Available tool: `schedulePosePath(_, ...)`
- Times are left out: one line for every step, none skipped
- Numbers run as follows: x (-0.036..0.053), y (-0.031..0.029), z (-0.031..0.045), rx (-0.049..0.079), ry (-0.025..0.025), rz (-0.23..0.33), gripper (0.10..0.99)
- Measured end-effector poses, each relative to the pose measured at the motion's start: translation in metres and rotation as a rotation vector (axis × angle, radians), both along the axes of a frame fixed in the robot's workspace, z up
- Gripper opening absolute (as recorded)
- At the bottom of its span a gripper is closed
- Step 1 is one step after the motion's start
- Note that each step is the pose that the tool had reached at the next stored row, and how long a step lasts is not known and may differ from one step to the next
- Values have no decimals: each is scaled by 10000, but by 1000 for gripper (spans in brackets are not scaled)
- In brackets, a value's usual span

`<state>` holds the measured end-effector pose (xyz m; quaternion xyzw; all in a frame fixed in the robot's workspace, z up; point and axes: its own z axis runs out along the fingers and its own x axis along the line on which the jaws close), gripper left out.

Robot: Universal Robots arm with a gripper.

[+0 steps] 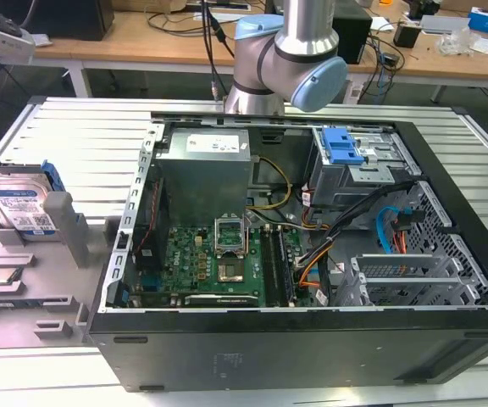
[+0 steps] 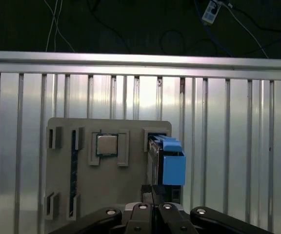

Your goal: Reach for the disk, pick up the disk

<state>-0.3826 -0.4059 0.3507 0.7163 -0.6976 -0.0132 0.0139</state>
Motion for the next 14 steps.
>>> schedulePosePath(0, 0, 0, 0, 0, 0, 114)
schedulePosePath(0, 0, 0, 0, 0, 1, 169)
schedulePosePath(0, 0, 0, 0, 0, 1, 169)
schedulePosePath(0, 0, 0, -1, 0, 2, 235)
schedulePosePath(0, 0, 0, 0, 0, 2, 235)
schedulePosePath(0, 0, 0, 0, 0, 2, 298)
schedulePosePath(0, 0, 0, 0, 0, 3, 357)
schedulePosePath(0, 0, 0, 0, 0, 3, 420)
schedulePosePath(0, 0, 0, 0, 0, 5, 478)
schedulePosePath(0, 0, 0, 0, 0, 5, 478)
schedulePosePath(0, 0, 0, 0, 0, 5, 545)
schedulePosePath(0, 0, 0, 0, 0, 5, 545)
schedulePosePath(0, 0, 0, 0, 0, 6, 545)
schedulePosePath(0, 0, 0, 0, 0, 6, 545)
